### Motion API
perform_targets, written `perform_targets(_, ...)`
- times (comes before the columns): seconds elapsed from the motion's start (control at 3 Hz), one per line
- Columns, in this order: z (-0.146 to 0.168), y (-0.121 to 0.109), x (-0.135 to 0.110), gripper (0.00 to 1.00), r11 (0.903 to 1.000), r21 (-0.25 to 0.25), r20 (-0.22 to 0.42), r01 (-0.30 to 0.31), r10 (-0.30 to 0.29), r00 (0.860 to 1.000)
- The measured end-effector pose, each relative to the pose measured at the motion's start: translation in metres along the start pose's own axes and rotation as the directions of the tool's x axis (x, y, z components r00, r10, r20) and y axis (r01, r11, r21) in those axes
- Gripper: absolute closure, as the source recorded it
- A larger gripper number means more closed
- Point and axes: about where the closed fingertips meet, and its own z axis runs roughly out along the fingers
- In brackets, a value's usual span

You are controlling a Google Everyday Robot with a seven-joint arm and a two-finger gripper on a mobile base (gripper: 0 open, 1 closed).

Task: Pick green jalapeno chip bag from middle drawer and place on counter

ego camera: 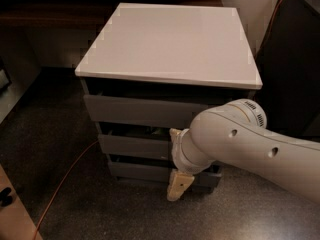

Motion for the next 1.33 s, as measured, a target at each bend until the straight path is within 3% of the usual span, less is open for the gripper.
perform_targets(0.33, 0.0, 0.0, 0.0, 0.0, 1.0, 0.0, 0.0, 0.0, 0.0, 1.0)
perform_targets(1.0, 0.08, -0.013, 0.015, 0.0, 0.9968, 0.026, -0.061, 0.076, -0.074, 0.995)
perform_targets(1.33, 0.125, -0.029, 0.029, 0.0, 0.995, 0.029, -0.057, 0.095, -0.093, 0.994)
